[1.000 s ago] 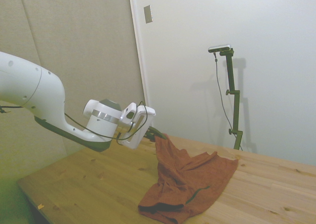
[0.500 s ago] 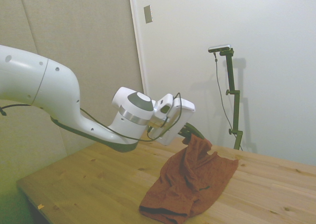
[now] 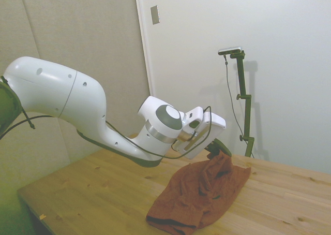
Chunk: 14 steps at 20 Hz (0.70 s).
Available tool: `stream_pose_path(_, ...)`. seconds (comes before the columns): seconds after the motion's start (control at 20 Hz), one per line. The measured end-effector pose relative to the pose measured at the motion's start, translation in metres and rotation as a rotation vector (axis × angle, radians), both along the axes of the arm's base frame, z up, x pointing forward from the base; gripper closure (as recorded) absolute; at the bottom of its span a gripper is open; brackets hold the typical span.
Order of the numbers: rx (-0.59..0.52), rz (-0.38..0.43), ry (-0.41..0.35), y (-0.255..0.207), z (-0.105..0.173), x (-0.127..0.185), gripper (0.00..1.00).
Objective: Fold the shorts
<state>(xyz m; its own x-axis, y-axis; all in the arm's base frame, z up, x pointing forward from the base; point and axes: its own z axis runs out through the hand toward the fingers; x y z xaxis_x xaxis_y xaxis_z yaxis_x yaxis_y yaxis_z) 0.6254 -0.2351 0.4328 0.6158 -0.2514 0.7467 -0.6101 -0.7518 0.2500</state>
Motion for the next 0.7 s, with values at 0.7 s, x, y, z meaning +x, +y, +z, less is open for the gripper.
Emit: stream_pose_path(0.7,0.023,-0.085,-0.048,-0.089,0.038,-0.002,0.0)
